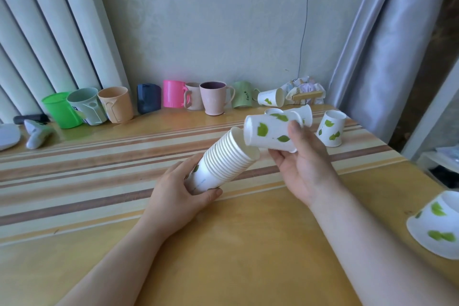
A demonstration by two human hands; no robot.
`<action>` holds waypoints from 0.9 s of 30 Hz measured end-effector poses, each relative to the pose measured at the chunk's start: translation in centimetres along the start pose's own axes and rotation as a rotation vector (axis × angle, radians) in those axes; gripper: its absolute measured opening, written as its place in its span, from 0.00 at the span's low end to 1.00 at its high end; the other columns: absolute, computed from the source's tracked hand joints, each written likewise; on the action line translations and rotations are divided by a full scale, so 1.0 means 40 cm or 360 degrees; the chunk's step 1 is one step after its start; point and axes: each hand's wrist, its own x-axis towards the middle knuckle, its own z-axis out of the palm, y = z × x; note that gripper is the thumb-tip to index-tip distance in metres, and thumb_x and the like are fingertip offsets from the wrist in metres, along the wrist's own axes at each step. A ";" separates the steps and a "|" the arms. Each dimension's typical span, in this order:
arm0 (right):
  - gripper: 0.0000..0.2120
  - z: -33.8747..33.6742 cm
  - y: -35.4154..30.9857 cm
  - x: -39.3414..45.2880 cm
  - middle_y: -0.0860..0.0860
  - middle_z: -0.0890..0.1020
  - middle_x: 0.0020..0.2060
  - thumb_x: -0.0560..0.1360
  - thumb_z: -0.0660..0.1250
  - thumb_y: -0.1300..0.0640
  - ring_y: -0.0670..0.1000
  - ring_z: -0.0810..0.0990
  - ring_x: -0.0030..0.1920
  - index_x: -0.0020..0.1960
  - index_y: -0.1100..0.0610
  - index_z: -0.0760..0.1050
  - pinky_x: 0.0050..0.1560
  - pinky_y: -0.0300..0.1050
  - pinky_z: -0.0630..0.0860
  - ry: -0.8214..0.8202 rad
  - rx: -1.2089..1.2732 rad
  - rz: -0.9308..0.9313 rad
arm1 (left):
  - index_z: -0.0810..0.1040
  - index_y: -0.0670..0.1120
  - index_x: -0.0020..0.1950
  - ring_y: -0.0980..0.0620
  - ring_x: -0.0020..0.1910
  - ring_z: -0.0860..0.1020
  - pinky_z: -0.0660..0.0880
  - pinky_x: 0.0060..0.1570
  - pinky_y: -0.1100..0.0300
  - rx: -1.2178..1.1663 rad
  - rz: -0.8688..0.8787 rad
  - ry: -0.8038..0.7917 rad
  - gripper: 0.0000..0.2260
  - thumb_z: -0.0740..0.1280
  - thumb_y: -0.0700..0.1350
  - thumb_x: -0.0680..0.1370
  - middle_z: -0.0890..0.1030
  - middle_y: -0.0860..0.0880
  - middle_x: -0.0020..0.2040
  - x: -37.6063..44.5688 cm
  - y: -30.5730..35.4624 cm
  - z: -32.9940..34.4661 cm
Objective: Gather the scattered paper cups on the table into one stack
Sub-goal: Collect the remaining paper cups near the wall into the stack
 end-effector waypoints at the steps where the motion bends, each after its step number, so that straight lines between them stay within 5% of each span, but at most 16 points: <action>1: 0.25 0.006 0.010 -0.003 0.54 0.88 0.59 0.73 0.82 0.51 0.52 0.88 0.59 0.66 0.57 0.81 0.57 0.46 0.85 -0.0053 -0.0091 -0.0009 | 0.74 0.67 0.75 0.58 0.61 0.79 0.77 0.60 0.54 0.0002 -0.0004 -0.0006 0.36 0.82 0.59 0.69 0.83 0.63 0.60 0.000 -0.001 0.001; 3: 0.36 0.015 0.024 -0.010 0.54 0.87 0.60 0.65 0.87 0.50 0.54 0.87 0.60 0.69 0.57 0.80 0.59 0.51 0.84 -0.0108 -0.0283 -0.0091 | 0.74 0.67 0.75 0.57 0.61 0.79 0.77 0.61 0.53 0.0013 -0.0015 -0.0014 0.36 0.81 0.60 0.69 0.83 0.63 0.61 0.001 -0.004 0.002; 8: 0.27 0.020 0.034 -0.020 0.41 0.88 0.58 0.71 0.80 0.56 0.47 0.85 0.62 0.68 0.47 0.80 0.65 0.52 0.81 -0.0122 -0.0583 -0.0224 | 0.73 0.67 0.76 0.56 0.61 0.78 0.76 0.61 0.53 0.0052 -0.0031 -0.0014 0.36 0.82 0.60 0.70 0.82 0.63 0.61 0.002 0.001 0.001; 13: 0.55 0.028 0.044 -0.028 0.43 0.87 0.62 0.57 0.85 0.31 0.48 0.86 0.60 0.78 0.48 0.71 0.57 0.45 0.83 -0.0234 -0.0699 -0.0097 | 0.74 0.67 0.76 0.57 0.61 0.79 0.76 0.60 0.54 0.0006 -0.0043 -0.0025 0.36 0.82 0.59 0.70 0.82 0.63 0.61 0.003 -0.003 -0.001; 16: 0.42 0.009 0.050 -0.029 0.41 0.86 0.60 0.62 0.76 0.22 0.46 0.86 0.60 0.71 0.39 0.75 0.63 0.48 0.82 -0.0149 -0.0859 -0.0092 | 0.74 0.67 0.76 0.58 0.58 0.79 0.76 0.56 0.55 -0.0077 -0.0077 -0.0025 0.34 0.82 0.58 0.72 0.83 0.64 0.57 0.007 -0.009 -0.003; 19: 0.24 -0.026 0.069 0.005 0.43 0.84 0.59 0.74 0.72 0.37 0.49 0.83 0.63 0.69 0.37 0.77 0.63 0.49 0.79 0.0155 -0.1345 -0.0107 | 0.74 0.67 0.75 0.58 0.58 0.79 0.75 0.54 0.57 -0.0121 -0.0097 -0.0014 0.32 0.81 0.59 0.73 0.82 0.65 0.56 0.008 -0.011 -0.003; 22: 0.38 -0.054 0.076 0.067 0.48 0.77 0.65 0.74 0.72 0.47 0.56 0.79 0.63 0.81 0.39 0.61 0.59 0.54 0.80 0.0277 -0.1995 0.0104 | 0.74 0.68 0.74 0.58 0.58 0.79 0.74 0.53 0.59 -0.0159 -0.0096 -0.0008 0.30 0.80 0.60 0.73 0.82 0.64 0.56 0.010 -0.013 -0.003; 27: 0.50 -0.060 0.042 0.192 0.56 0.72 0.71 0.74 0.69 0.51 0.59 0.78 0.58 0.83 0.30 0.41 0.45 0.50 0.75 0.0231 -0.2172 0.0241 | 0.74 0.69 0.74 0.58 0.59 0.78 0.76 0.55 0.57 -0.0176 -0.0089 0.0001 0.31 0.80 0.62 0.73 0.82 0.62 0.57 0.015 -0.020 -0.001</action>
